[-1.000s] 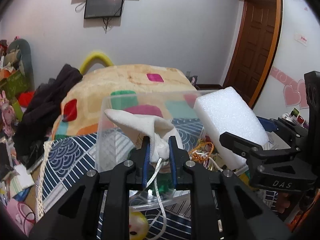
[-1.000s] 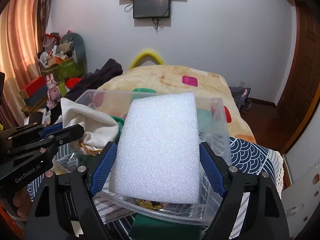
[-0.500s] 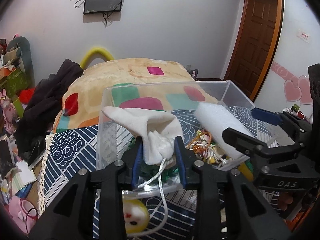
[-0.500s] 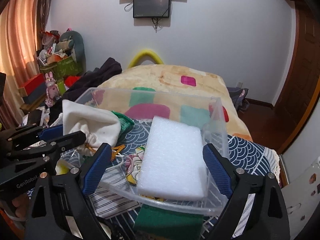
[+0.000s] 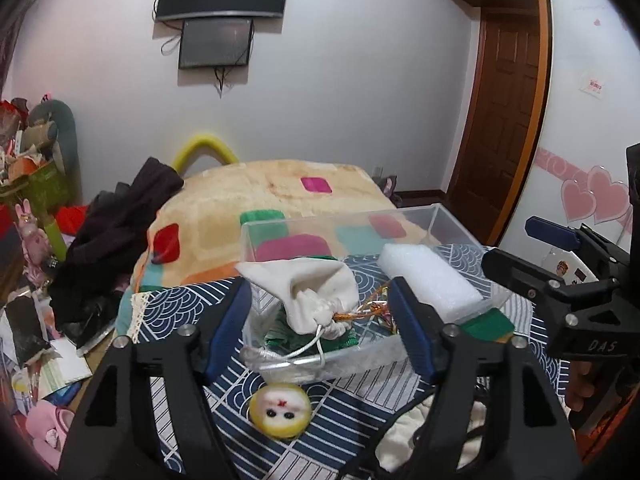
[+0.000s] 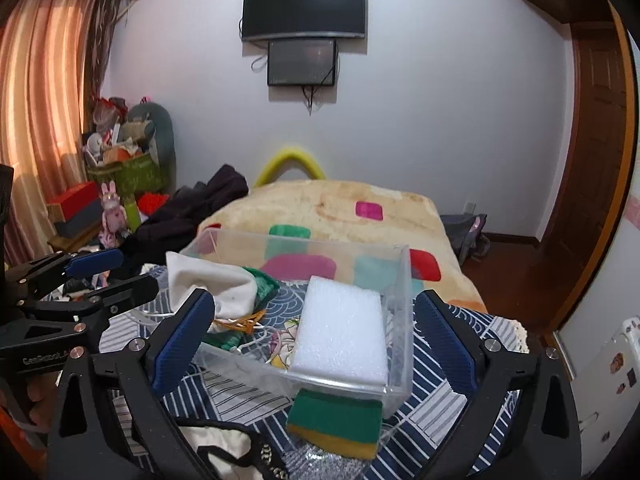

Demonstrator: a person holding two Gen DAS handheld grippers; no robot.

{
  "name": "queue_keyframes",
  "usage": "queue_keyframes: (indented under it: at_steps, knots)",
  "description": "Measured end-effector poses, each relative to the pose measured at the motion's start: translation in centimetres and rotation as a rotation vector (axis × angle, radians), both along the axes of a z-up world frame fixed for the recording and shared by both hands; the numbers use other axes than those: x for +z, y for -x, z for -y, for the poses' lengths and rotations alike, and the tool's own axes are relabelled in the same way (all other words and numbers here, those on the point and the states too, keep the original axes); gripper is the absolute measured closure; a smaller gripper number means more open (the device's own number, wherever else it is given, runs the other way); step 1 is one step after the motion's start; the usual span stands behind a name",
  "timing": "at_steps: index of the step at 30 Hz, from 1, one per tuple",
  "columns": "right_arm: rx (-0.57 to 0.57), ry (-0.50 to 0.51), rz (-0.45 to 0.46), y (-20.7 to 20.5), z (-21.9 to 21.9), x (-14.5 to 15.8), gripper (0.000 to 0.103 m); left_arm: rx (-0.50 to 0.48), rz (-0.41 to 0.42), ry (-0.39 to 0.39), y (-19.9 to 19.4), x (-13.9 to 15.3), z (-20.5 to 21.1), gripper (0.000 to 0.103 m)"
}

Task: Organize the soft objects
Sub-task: 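Grasp the green-yellow sponge with the right tool while the left tool grasps the yellow face ball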

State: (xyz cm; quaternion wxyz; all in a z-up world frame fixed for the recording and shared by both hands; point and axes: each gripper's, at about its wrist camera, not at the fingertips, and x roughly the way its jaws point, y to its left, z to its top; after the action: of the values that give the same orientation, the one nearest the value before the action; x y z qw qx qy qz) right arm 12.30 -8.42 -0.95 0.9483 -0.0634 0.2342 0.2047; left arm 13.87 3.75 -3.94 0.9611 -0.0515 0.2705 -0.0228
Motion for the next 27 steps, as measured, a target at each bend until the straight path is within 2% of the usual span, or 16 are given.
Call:
queue_keyframes:
  at_steps: [3, 7, 22, 27]
  knots:
    - [-0.012, -0.006, 0.011, 0.7, 0.5, -0.2, 0.000, -0.003, 0.021, -0.009, 1.1, 0.4, 0.0, 0.021]
    - [-0.029, 0.000, -0.013, 1.3, 1.0, -1.4, 0.000, 0.003, 0.019, -0.026, 2.4, 0.0, -0.1, 0.020]
    - [-0.070, 0.018, -0.186, 0.8, 2.2, -7.3, 0.000, 0.048, -0.163, -0.004, 2.6, -7.2, -1.8, 0.020]
    - [-0.080, -0.003, -0.211, 0.8, 2.9, -8.1, 0.001, 0.039, -0.206, 0.023, 1.6, -8.9, -2.1, 0.030]
